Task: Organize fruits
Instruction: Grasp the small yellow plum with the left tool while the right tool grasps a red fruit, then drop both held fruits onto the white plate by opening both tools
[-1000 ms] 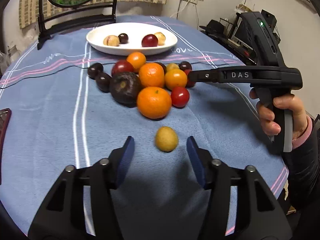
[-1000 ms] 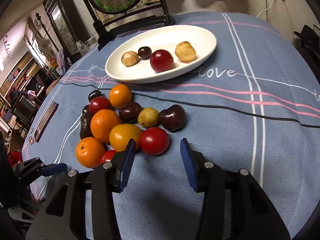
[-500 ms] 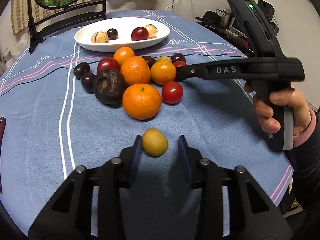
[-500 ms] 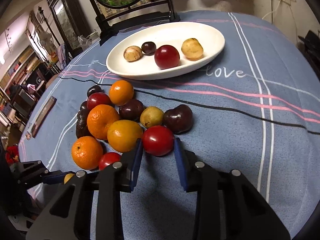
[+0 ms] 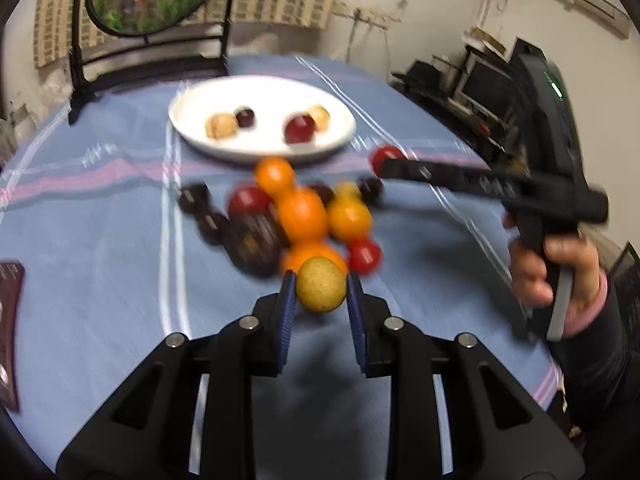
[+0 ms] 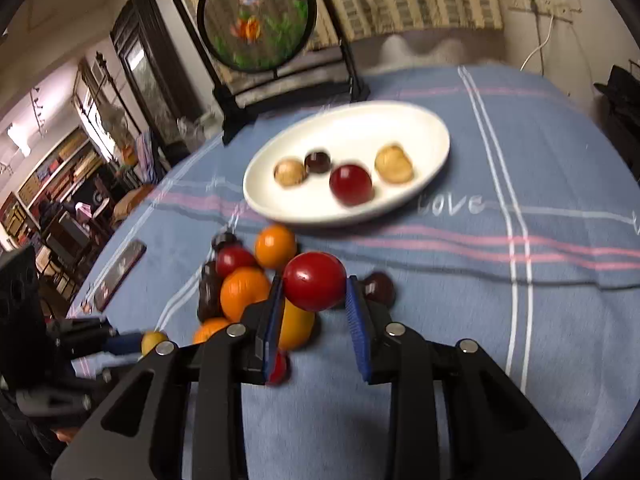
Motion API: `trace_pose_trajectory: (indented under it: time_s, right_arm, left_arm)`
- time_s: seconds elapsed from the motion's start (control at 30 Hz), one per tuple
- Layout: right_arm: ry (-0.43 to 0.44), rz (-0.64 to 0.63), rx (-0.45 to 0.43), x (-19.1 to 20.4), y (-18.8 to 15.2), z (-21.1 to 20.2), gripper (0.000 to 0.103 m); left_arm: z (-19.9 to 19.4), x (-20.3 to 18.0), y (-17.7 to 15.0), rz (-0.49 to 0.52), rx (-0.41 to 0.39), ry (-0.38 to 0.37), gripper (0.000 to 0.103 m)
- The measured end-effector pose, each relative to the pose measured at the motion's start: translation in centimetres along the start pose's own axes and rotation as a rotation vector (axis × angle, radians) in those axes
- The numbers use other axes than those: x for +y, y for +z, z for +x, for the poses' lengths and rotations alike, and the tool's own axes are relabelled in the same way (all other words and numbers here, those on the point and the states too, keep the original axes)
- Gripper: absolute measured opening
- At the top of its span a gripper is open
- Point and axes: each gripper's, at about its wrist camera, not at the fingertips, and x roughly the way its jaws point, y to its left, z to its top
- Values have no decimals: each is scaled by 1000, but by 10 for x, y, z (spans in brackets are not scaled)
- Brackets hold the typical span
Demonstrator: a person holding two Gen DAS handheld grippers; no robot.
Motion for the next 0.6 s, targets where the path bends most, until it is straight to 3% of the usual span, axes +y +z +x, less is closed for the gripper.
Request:
trace_pose_trajectory:
  time_s: [0.13,0.33,0.47,0.6]
  right_arm:
    - [-21,25,-71,-3,21,4,31]
    - [-81,52,-161,-12,62,28,31]
    - [-95,73,-142,-21,82,60,31]
    - [-115,45,-98,-21,91,88,31]
  left_arm:
    - [3,18,41,-32,-53,1,26]
    - [34,44,112,-69,-107,87,26]
    - [71,72,146,-135,-85,133,26]
    - [98,93,159,-166,-49,161,26]
